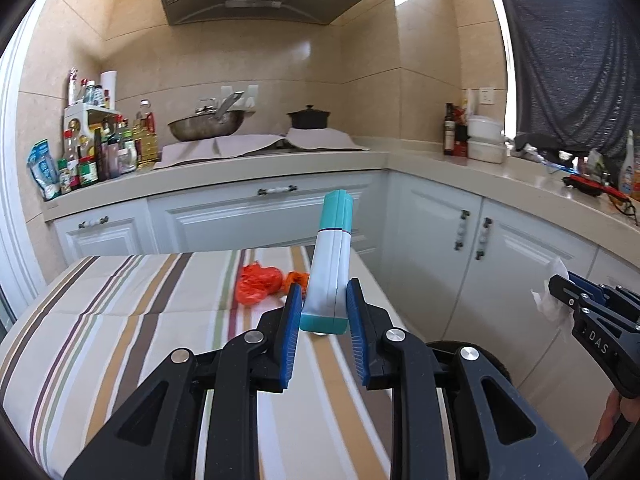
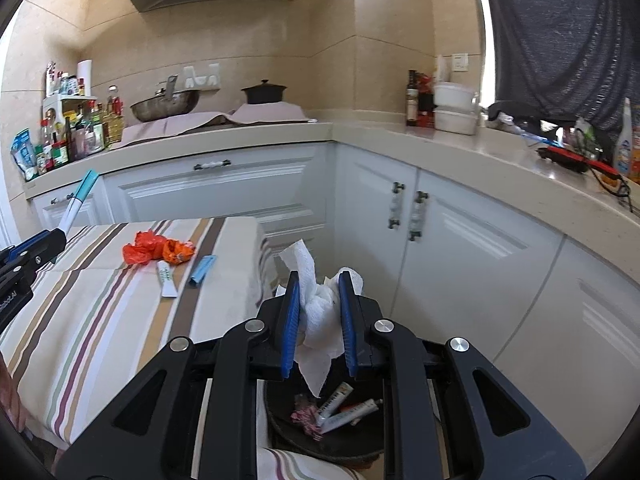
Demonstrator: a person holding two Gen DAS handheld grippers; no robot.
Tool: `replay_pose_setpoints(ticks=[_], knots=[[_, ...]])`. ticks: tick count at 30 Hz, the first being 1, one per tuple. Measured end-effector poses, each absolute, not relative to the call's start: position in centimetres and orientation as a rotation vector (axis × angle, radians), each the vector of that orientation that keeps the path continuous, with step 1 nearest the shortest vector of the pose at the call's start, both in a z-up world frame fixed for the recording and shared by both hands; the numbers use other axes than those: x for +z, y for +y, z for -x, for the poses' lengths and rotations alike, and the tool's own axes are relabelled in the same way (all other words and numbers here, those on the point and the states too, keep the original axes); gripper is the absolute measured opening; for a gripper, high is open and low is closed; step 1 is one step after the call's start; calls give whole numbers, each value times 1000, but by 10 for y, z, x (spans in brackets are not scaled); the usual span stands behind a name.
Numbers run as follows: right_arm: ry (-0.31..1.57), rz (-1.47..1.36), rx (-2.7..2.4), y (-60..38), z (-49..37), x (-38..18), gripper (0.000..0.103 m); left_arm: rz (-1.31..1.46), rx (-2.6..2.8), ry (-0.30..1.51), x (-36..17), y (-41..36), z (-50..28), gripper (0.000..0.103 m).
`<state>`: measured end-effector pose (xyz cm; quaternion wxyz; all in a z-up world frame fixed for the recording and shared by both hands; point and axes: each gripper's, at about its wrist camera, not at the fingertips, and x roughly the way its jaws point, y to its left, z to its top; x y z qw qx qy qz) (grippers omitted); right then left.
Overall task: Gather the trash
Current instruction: 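Lift the teal-capped tube toward the bin with the left gripper while the right gripper holds the tissue over it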
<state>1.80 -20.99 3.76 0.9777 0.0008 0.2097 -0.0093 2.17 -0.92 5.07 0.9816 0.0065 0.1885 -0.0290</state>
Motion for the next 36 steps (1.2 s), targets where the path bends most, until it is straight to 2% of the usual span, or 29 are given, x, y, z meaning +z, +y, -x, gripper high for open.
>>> replay_pose_setpoints(ticks=[21, 36], knots=[[398, -49, -127, -263, 12, 41, 19, -35, -229, 369, 59, -70, -16, 24], [427, -71, -151, -279, 0, 28, 19, -70, -274, 410, 41, -103, -32, 24]])
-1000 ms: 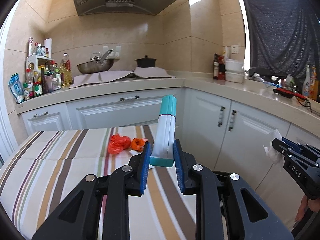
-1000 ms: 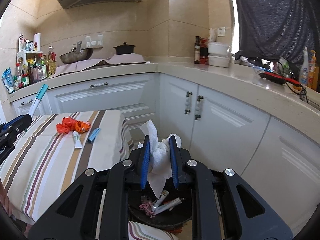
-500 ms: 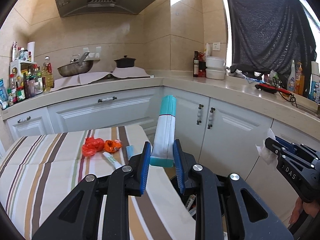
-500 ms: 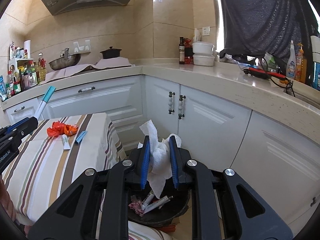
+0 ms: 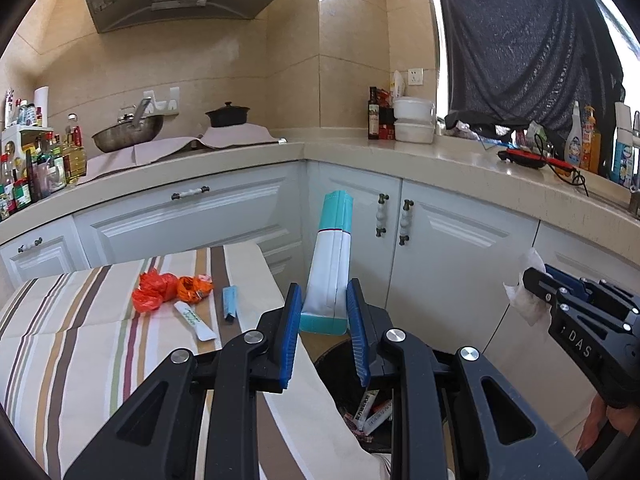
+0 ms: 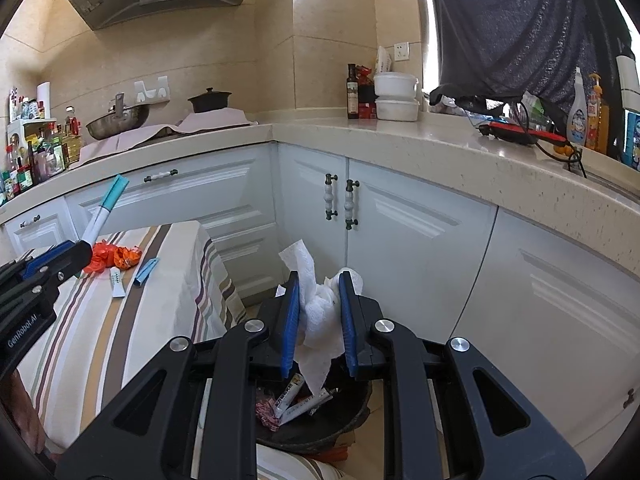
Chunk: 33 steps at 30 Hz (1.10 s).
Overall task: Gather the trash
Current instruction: 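Lift the teal-capped tube toward the bin with the left gripper while the right gripper holds the tissue over it, then open both grippers over the bin to drop the tube and tissue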
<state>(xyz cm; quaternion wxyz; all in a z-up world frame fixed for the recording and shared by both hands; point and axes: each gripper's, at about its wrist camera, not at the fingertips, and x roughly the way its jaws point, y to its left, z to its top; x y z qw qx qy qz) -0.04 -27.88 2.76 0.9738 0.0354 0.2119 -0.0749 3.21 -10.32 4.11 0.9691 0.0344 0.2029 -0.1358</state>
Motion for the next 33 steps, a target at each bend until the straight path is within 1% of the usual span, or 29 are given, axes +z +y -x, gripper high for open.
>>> replay_pose_setpoints(ticks=[33], knots=[[547, -108, -114, -290, -76, -34, 19, -144, -272, 613, -27, -151, -101, 25]])
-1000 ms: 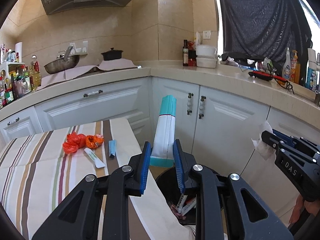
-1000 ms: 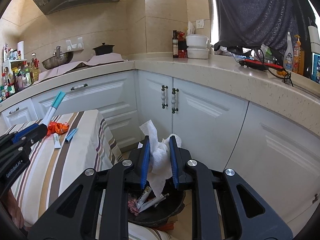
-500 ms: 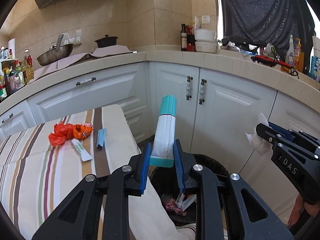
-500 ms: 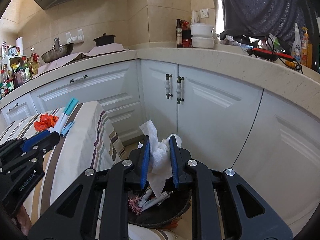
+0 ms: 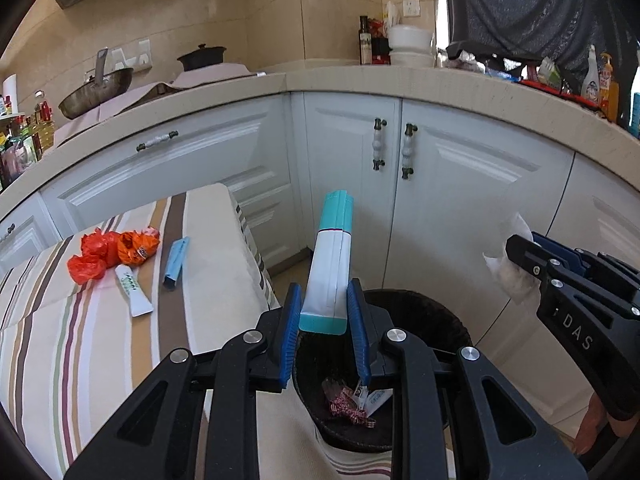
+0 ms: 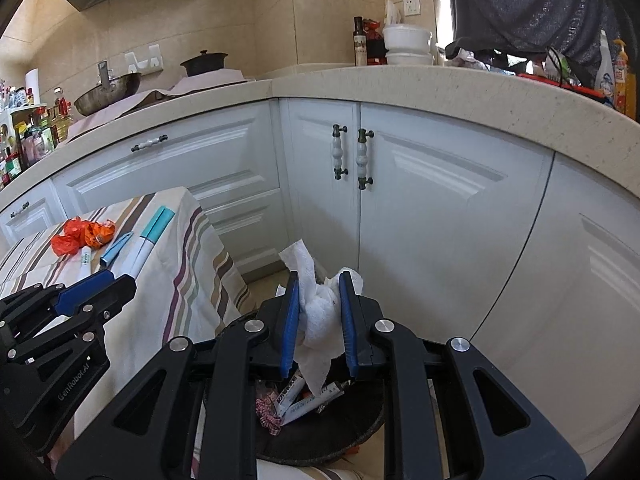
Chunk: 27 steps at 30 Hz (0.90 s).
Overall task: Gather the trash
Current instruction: 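Open both grippers over the bin to drop the tube and tissue, then move both open grippers back over the table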
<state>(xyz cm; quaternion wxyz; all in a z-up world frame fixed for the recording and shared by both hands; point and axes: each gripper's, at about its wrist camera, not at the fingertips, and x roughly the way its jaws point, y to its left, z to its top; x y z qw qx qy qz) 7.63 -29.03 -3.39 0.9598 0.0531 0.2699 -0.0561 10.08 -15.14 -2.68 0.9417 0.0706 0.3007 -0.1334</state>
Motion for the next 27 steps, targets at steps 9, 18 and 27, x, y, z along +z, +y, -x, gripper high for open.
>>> replay_pose_setpoints(ticks=[9, 18, 27], knots=[[575, -108, -120, -292, -91, -46, 34, -147, -271, 687, -34, -158, -113, 30], [559, -105, -136, -291, -88, -40, 49, -125, -259, 694, -32, -151, -114, 53], [529, -82, -92, -267, -91, -23, 49, -95, -186, 648, -12, -110, -108, 60]])
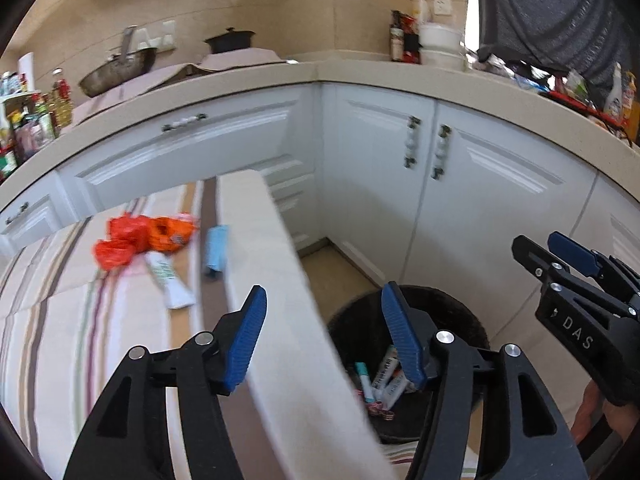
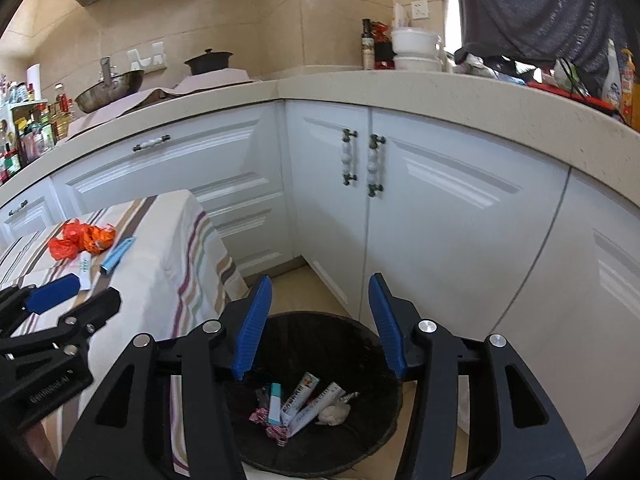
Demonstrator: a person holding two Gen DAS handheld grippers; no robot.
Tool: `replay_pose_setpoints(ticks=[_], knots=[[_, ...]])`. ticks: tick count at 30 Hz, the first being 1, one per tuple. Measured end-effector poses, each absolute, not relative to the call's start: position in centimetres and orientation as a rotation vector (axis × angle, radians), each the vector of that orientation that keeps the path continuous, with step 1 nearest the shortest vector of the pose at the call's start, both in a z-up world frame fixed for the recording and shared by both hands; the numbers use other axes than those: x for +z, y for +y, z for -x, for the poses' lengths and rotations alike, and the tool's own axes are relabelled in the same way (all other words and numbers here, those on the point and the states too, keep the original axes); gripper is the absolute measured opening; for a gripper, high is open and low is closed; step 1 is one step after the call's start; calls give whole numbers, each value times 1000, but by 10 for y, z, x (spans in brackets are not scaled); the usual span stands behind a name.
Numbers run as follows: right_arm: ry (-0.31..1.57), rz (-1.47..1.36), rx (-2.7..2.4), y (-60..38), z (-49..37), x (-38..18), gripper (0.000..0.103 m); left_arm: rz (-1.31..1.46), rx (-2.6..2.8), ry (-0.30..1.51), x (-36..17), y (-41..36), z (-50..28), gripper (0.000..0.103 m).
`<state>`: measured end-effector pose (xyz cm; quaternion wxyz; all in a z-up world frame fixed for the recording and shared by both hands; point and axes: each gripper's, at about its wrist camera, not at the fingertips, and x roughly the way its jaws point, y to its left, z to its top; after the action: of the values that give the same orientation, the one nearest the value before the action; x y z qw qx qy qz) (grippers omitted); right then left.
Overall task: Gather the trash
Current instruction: 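Move both open grippers back over the table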
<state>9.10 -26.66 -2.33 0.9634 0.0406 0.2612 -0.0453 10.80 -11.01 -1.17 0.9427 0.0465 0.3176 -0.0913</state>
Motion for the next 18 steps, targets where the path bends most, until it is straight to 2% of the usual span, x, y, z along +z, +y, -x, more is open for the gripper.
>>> replay_pose_setpoints(ticks=[18], knots=[[527, -7, 176, -137, -149, -3, 49, -9, 166, 635, -6, 45, -112, 63]])
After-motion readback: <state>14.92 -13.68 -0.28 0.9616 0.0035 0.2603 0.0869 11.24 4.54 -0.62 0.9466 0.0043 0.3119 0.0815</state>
